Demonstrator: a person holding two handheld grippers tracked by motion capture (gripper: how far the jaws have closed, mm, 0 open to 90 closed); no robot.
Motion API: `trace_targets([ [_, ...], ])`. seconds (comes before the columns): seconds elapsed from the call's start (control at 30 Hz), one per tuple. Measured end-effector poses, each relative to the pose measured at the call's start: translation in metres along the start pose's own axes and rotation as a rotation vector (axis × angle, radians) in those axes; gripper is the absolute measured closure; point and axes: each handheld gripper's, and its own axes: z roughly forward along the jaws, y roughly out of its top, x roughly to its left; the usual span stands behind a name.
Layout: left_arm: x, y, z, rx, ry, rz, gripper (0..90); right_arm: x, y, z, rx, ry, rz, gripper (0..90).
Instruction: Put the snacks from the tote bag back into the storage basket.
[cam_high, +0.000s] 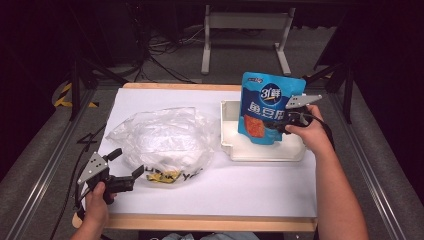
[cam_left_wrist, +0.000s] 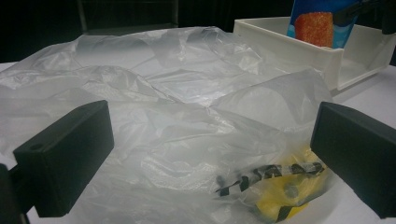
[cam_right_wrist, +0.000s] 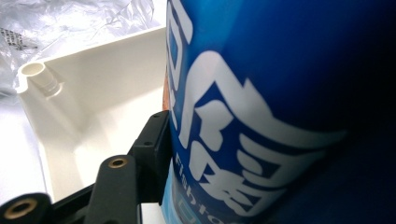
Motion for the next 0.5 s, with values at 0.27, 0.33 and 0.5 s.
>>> trace_targets([
  [0.27, -0.0004, 0.0000, 0.0001, -0.001, -0.001, 0.001, 0.2, -0.0026, -0.0026, -0.0037, 0.036, -0.024, -0.005, 39.2],
  [0.33, -0.0003, 0.0000, 0.0001, -0.001, -0.001, 0.001, 0.2, -0.0049, -0.0049, -0.0065, 0.049, -0.038, 0.005, 35.9],
  [0.5, -0.0005, 0.0000, 0.0007, 0.004, -0.003, 0.003, 0.2, -0.0067, -0.0072, -0.0087, 0.028, -0.048, 0.025, 33.2],
])
